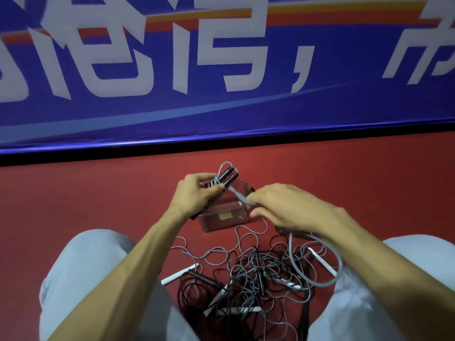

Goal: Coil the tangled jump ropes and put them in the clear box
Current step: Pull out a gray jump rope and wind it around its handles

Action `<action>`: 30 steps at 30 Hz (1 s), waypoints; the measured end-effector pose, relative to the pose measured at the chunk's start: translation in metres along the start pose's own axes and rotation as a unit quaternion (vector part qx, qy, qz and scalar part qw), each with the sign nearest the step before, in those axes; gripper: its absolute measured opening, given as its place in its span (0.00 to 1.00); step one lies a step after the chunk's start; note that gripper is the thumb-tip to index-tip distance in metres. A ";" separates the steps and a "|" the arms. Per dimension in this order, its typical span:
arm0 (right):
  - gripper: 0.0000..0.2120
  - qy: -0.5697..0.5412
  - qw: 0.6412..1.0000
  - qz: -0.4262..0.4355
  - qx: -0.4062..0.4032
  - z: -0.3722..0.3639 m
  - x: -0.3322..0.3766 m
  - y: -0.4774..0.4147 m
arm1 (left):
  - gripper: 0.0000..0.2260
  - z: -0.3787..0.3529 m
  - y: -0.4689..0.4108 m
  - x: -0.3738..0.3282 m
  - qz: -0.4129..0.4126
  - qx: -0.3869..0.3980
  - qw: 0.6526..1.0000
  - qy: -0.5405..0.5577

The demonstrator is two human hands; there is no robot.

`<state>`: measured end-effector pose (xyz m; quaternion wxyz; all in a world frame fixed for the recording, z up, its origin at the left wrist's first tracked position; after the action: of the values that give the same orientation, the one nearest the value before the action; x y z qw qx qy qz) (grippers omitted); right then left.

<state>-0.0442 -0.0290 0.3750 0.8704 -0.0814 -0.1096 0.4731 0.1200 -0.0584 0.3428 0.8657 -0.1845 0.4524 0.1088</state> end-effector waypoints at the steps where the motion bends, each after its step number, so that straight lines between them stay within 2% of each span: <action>1: 0.05 0.029 0.999 0.038 -0.004 -0.002 0.011 0.000 | 0.13 -0.006 0.003 -0.005 -0.034 0.020 0.998 -0.057; 3: 0.07 0.034 0.993 0.104 -0.031 -0.004 0.028 -0.001 | 0.11 -0.027 0.011 -0.013 -0.108 0.091 0.980 -0.138; 6: 0.10 0.033 0.984 0.149 -0.090 0.002 0.033 -0.001 | 0.07 -0.057 0.036 -0.023 -0.209 0.210 0.937 -0.185; 9: 0.06 0.037 0.987 0.099 -0.124 0.006 0.014 -0.003 | 0.04 -0.071 0.052 -0.027 -0.240 0.274 0.917 -0.161; 12: 0.07 0.006 0.988 0.008 -0.154 0.004 -0.010 -0.005 | 0.04 -0.074 0.059 -0.033 -0.252 0.286 0.913 -0.143; 16: 0.07 -0.067 0.975 -0.123 -0.172 -0.004 -0.043 -0.007 | 0.09 -0.067 0.061 -0.041 -0.235 0.277 0.925 -0.109; 21: 0.05 -0.196 0.944 -0.197 -0.178 -0.009 -0.061 -0.009 | 0.15 -0.063 0.061 -0.038 -0.169 0.239 0.955 -0.057; 23: 0.05 -0.240 0.929 -0.232 -0.159 -0.015 -0.069 -0.009 | 0.11 -0.062 0.061 -0.039 -0.141 0.218 0.965 -0.031; 25: 0.04 -0.323 0.895 -0.264 -0.156 -0.020 -0.077 -0.007 | 0.04 -0.060 0.058 -0.040 -0.112 0.204 0.972 -0.003; 26: 0.04 -0.364 0.875 -0.276 -0.162 -0.019 -0.081 -0.006 | 0.03 -0.058 0.057 -0.041 -0.089 0.200 0.975 0.041; 27: 0.05 -0.396 0.856 -0.287 -0.169 -0.018 -0.085 -0.005 | 0.06 -0.055 0.054 -0.041 -0.057 0.190 0.975 0.100; 30: 0.06 -0.443 0.833 -0.292 -0.158 -0.017 -0.087 -0.006 | 0.08 -0.047 0.046 -0.037 0.039 0.155 0.958 0.240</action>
<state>-0.0807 -0.1057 0.3502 0.8017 0.0357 -0.5752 0.1589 0.0480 -0.0371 0.3384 0.7447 -0.0508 0.6650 0.0237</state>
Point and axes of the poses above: each hand's wrist, its own y-axis away from the middle knuckle, its own z-axis out of the back of the hand, x = y × z, the point moved 10 cm from there along -y, towards the middle knuckle, and after that the axes turned 10 degrees about -x, right-handed, at the moved point
